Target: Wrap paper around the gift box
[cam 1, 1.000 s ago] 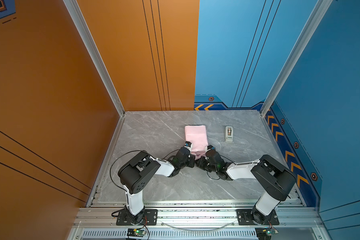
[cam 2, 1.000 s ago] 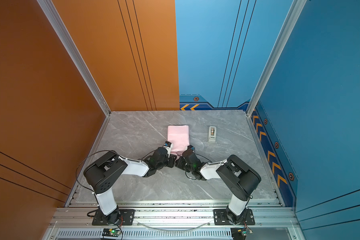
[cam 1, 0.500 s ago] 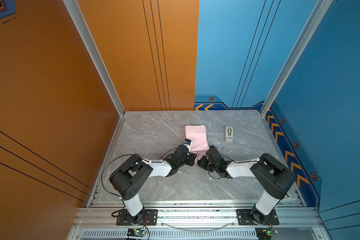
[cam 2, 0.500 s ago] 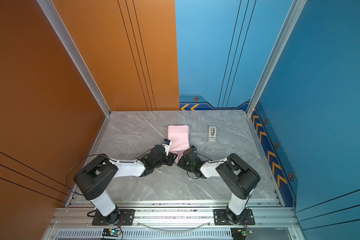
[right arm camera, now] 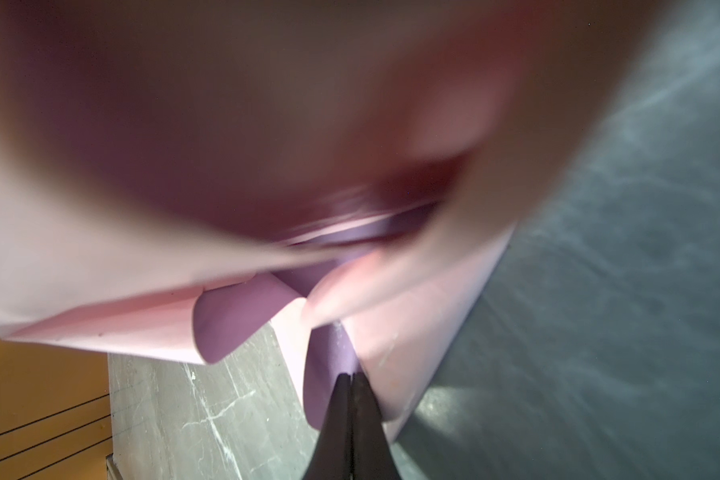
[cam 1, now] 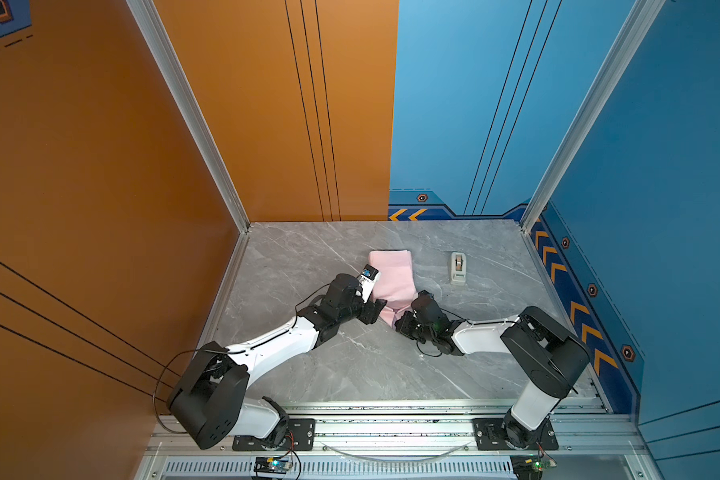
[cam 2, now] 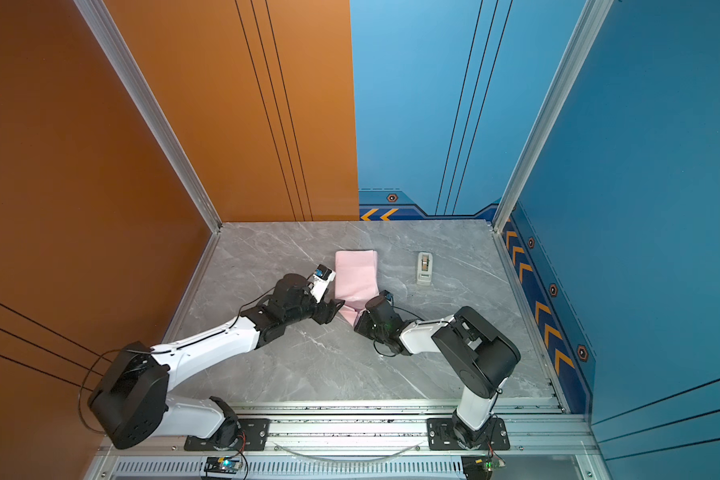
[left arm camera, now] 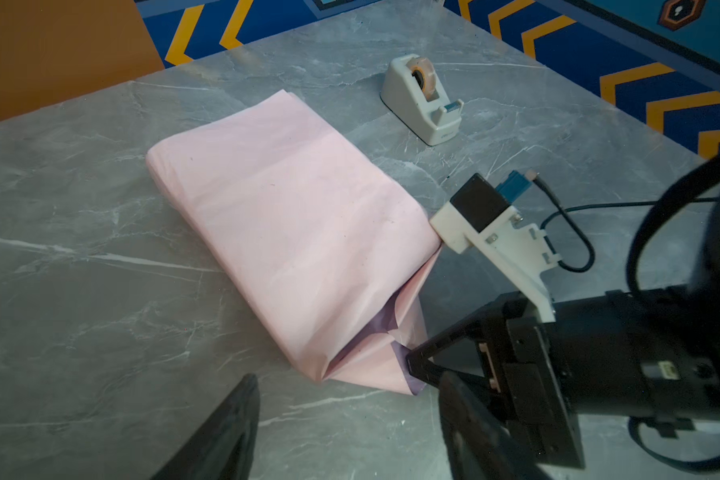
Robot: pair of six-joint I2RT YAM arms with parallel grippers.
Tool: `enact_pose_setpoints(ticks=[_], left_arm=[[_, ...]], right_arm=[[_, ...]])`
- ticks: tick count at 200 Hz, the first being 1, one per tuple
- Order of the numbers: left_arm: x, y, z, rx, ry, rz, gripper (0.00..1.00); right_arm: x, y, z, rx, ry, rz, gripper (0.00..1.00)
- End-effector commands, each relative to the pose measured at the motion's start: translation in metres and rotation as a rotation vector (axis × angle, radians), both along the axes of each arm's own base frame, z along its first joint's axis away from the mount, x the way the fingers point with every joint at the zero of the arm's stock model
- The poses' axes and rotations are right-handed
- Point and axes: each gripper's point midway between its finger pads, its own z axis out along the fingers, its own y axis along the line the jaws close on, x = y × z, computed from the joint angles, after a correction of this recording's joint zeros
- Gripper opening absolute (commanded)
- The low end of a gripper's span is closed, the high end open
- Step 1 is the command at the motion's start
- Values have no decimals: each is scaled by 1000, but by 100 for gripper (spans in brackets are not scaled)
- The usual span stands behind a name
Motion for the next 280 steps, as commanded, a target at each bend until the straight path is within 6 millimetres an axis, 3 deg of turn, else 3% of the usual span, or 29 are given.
enact_pose_setpoints(ticks=[1,20,85,97,131,181,203,235,280], left_arm=[[-12,6,-10,297,-139,-285,75],[-1,7,-18,415,-216,-392,77],[16,-27,-40,566,-417,-737,78],[26,-33,-36,592,-446,-744,78],[41,-30,-56,678,-435,-743,78],[47,-23,-75,707,-384,-724,76],[53,-25,-81,717,-371,-679,71],[55,-24,-88,696,-342,-638,65],[52,-23,-100,696,-278,-574,63]], right_arm=[[-7,-7,-14,-58,45,16,3],[-7,-5,-13,-53,43,25,3],[-7,-3,-9,-44,31,33,3],[-7,-3,-8,-44,28,33,3],[-7,-3,-5,-42,22,33,4],[-4,-4,5,-35,0,35,5],[-4,-3,17,-22,-29,44,11],[-6,-8,54,-26,-105,73,35],[16,-61,101,-20,-156,16,48]])
